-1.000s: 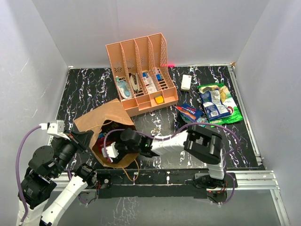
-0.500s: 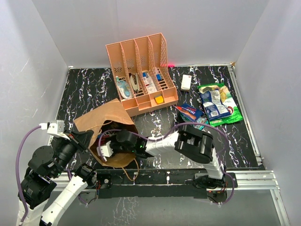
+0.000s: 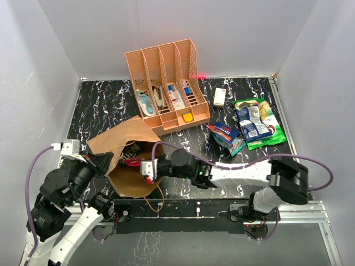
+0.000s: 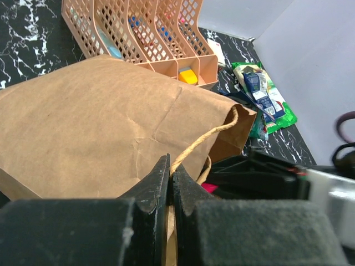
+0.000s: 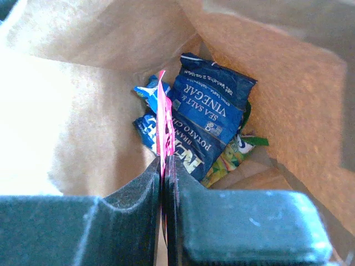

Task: Take the snacks out of the paper bag

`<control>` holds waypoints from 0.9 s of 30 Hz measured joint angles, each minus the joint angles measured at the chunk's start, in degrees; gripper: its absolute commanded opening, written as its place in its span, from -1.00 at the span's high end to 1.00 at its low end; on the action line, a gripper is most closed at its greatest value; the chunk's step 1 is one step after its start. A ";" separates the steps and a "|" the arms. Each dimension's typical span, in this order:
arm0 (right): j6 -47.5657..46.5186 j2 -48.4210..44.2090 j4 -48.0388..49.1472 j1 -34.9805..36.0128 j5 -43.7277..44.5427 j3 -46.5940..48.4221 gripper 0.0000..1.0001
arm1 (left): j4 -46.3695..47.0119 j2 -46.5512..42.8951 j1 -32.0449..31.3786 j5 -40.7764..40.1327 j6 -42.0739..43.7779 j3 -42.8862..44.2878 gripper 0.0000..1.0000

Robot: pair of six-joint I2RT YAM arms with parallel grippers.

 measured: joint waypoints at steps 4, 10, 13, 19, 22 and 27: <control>5.18 -8.17 -5.68 0.00 -1.53 -1.86 0.84 | 0.92 -0.02 0.00 -0.02 -0.94 -1.97 1.00; 12.57 -22.58 -20.24 0.02 -3.10 -1.92 0.85 | 1.70 0.00 0.00 0.13 -0.96 -3.08 1.00; 16.70 -29.18 -27.12 0.15 0.76 -0.94 0.85 | 2.71 0.00 0.00 0.20 -0.72 -3.21 1.00; 25.88 -37.66 -31.15 0.37 25.05 1.31 0.85 | 3.89 0.09 0.00 0.22 -0.33 -4.07 1.00; 28.70 -38.53 -30.21 0.24 42.29 1.18 0.85 | 4.26 0.09 0.00 0.46 -0.07 -4.15 1.00; 29.53 -35.12 -28.09 -7.78 57.13 0.39 0.84 | 4.26 0.09 0.00 0.52 0.20 -4.74 1.00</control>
